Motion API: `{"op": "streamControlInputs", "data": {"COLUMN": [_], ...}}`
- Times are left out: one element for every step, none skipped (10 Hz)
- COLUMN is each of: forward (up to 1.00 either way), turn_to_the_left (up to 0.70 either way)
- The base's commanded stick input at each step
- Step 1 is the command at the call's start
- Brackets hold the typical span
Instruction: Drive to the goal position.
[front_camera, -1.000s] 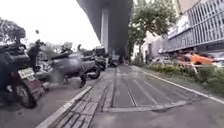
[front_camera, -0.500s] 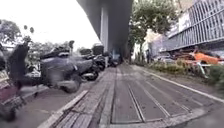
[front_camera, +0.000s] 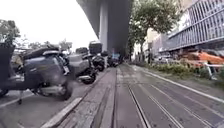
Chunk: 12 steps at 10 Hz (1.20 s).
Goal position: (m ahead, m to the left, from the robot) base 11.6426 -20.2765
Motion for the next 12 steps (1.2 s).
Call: {"op": "streamControlInputs", "data": {"forward": [0.70,0.70,0.70,0.70,0.70,0.70,0.70,0.70,0.70,0.70,0.70,0.70], "turn_to_the_left": [0.00,0.00,0.00,0.00,0.00,0.00,-0.01,-0.11,-0.13,-0.13,-0.11,-0.06]}}
